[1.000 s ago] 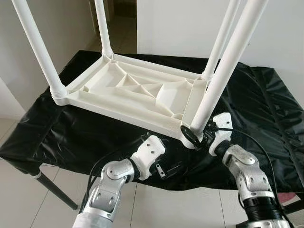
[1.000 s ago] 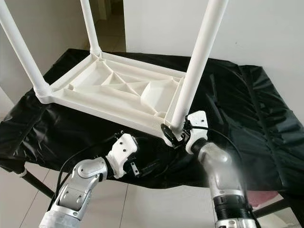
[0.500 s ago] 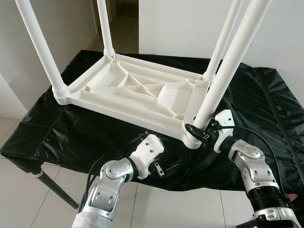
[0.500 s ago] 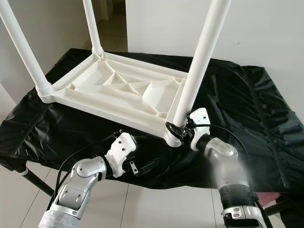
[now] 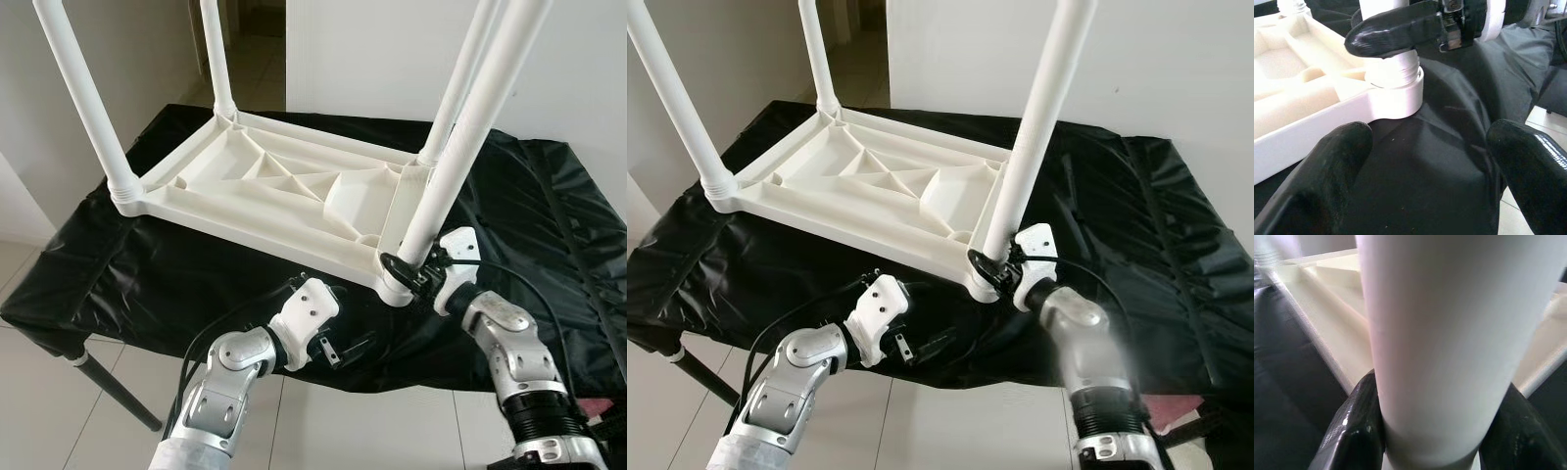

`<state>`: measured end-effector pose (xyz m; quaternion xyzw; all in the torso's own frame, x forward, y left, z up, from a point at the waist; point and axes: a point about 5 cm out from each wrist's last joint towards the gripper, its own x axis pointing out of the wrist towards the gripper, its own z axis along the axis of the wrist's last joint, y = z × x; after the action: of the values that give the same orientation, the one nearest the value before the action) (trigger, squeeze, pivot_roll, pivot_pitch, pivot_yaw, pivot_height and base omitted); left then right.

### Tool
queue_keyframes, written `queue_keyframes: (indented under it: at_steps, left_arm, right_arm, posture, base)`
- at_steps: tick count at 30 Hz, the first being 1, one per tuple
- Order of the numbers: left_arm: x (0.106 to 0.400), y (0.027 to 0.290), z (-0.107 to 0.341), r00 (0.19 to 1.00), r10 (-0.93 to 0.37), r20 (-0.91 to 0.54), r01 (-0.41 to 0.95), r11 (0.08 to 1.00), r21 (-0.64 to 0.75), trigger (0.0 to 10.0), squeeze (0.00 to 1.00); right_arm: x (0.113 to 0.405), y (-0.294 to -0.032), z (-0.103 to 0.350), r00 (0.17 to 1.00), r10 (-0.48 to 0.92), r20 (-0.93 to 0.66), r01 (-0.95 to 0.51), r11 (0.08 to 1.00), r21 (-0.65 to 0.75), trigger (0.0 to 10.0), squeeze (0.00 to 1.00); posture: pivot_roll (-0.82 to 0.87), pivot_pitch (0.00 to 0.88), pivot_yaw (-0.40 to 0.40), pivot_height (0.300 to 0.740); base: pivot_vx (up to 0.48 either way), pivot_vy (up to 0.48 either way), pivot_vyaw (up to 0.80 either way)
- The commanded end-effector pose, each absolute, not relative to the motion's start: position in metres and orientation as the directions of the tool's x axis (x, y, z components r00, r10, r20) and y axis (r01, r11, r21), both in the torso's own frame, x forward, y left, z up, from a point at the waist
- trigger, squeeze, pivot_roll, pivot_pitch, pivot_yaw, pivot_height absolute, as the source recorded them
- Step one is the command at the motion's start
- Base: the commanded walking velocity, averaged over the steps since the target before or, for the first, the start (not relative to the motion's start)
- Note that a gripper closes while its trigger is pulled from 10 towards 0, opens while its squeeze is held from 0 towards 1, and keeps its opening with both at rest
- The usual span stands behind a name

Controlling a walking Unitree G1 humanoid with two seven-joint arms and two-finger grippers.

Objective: Building children table

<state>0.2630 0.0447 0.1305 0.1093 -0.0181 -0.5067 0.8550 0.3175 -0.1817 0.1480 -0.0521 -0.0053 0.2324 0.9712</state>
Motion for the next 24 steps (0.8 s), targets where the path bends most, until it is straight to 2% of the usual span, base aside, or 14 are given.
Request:
queue_keyframes:
  at_steps: [1,3,8,10,14,18,24]
  left_arm:
    - [0.268,0.048,0.130,0.609,-0.791,-0.059,0.782,0.587,0.211,10.0,0.00]
    - [0.268,0.049,0.130,0.610,-0.791,-0.059,0.782,0.587,0.210,10.0,0.00]
    - [0.267,0.047,0.130,0.605,-0.794,-0.059,0.786,0.583,0.208,10.0,0.00]
    - [0.267,0.047,0.130,0.605,-0.794,-0.059,0.786,0.583,0.208,10.0,0.00]
    - [0.267,0.047,0.130,0.606,-0.793,-0.058,0.785,0.584,0.209,10.0,0.00]
    - [0.268,0.048,0.131,0.614,-0.788,-0.055,0.778,0.592,0.208,10.0,0.00]
    - [0.267,0.048,0.131,0.619,-0.783,-0.052,0.774,0.599,0.205,10.0,0.00]
  right_arm:
    - [0.314,-0.187,0.142,0.945,0.325,-0.041,-0.326,0.944,-0.043,10.0,0.00]
    - [0.312,-0.184,0.143,0.954,0.296,-0.036,-0.297,0.954,-0.028,10.0,0.00]
    - [0.301,-0.171,0.138,0.994,0.103,-0.032,-0.102,0.994,0.036,10.0,0.00]
    - [0.301,-0.171,0.138,0.994,0.103,-0.032,-0.102,0.994,0.036,10.0,0.00]
    - [0.293,-0.158,0.132,0.997,-0.056,-0.046,0.059,0.995,0.076,10.0,0.00]
    - [0.289,-0.149,0.134,0.966,-0.244,-0.081,0.250,0.966,0.065,10.0,0.00]
    - [0.288,-0.142,0.139,0.973,-0.222,-0.060,0.226,0.970,0.085,10.0,0.00]
  posture:
    - [-0.05,0.068,-0.007,0.740]
    - [-0.05,0.067,-0.004,0.740]
    - [-0.06,0.070,-0.003,0.740]
    - [-0.06,0.070,-0.003,0.740]
    - [-0.05,0.071,-0.008,0.740]
    - [-0.04,0.070,-0.015,0.740]
    - [-0.04,0.070,-0.015,0.740]
  base:
    - [0.000,0.000,0.00]
    - [0.000,0.000,0.00]
    - [0.000,0.000,0.00]
    - [0.000,0.000,0.00]
    - [0.000,0.000,0.00]
    - [0.000,0.000,0.00]
    - [0.000,0.000,0.00]
